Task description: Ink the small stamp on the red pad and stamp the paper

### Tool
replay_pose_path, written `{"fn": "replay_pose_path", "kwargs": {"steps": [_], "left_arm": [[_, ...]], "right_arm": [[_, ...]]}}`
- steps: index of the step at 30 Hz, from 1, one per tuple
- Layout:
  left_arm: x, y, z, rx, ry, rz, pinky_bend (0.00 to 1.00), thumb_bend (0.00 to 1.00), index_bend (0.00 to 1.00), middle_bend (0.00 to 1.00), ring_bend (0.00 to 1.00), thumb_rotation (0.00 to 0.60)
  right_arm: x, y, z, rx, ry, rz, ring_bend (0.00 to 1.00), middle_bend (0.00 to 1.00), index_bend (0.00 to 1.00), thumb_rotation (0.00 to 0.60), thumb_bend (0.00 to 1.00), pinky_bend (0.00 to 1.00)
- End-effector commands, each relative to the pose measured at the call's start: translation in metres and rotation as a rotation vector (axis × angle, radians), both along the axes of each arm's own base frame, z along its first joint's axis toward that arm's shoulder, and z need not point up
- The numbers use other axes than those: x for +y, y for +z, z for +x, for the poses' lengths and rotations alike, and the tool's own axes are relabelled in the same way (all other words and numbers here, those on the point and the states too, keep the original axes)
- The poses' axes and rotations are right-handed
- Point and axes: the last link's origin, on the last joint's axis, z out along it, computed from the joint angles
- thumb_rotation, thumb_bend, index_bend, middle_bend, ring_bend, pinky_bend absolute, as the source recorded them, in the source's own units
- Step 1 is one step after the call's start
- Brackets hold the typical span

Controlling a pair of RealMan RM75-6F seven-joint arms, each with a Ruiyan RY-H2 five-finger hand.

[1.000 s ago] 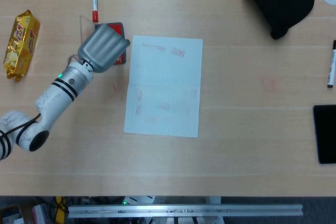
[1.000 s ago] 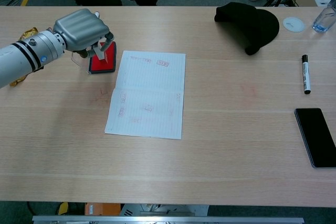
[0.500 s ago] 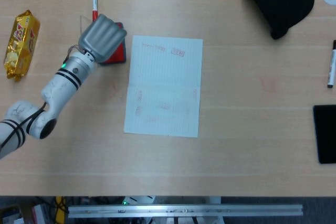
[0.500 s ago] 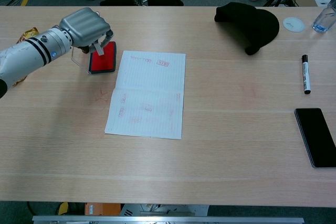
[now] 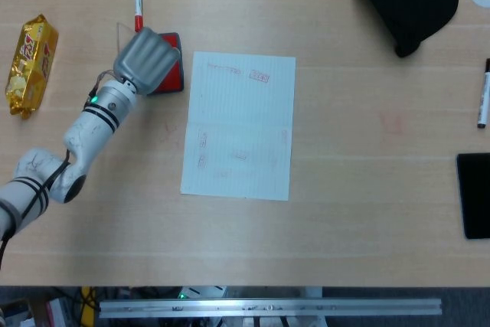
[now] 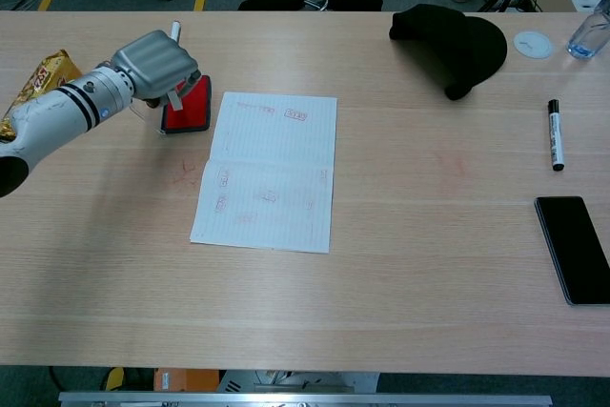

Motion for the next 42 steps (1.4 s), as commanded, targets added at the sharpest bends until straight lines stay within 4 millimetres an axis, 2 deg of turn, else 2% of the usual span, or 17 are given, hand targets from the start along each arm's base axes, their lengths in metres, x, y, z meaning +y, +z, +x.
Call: {"fn": "replay_pose_path", "kwargs": {"steps": [1, 20, 30, 33, 36, 42], "left_arm": [[-0.001, -0.003, -0.001, 0.005, -0.001, -0.003, 1.00, 0.30, 0.65, 1.00, 1.00, 0.600], [0.000, -0.012, -0.001, 0.035, 0.008, -0.012, 1.00, 0.30, 0.65, 1.00, 1.00, 0.600], [0.001, -0.005, 0.002, 0.017, 0.001, 0.002, 1.00, 0.30, 0.65, 1.00, 1.00, 0.600], [0.001, 0.010, 0.015, -0.004, -0.056, 0.026, 1.00, 0.30, 0.65, 1.00, 1.00, 0.600], [-0.011, 0.020, 0.029, -0.033, -0.096, 0.023, 1.00, 0.30, 0.65, 1.00, 1.00, 0.600], [-0.039, 0.022, 0.055, -0.054, -0.171, -0.007, 1.00, 0.30, 0.65, 1.00, 1.00, 0.600]], "right_arm": [[0.000, 0.000, 0.000, 0.000, -0.001, 0.000, 0.34, 0.38, 0.30, 0.600, 0.05, 0.48], [0.002, 0.001, -0.003, 0.002, -0.010, -0.006, 0.34, 0.38, 0.30, 0.600, 0.05, 0.48], [0.002, 0.002, -0.002, -0.006, -0.005, -0.011, 0.34, 0.38, 0.30, 0.600, 0.05, 0.48], [0.002, 0.000, -0.004, -0.022, -0.003, -0.011, 0.34, 0.38, 0.30, 0.600, 0.05, 0.48], [0.002, 0.000, -0.006, -0.028, 0.005, -0.007, 0.34, 0.38, 0.30, 0.600, 0.05, 0.48], [0.002, 0.003, -0.009, -0.032, 0.014, -0.008, 0.34, 0.38, 0.30, 0.600, 0.05, 0.48]]}}
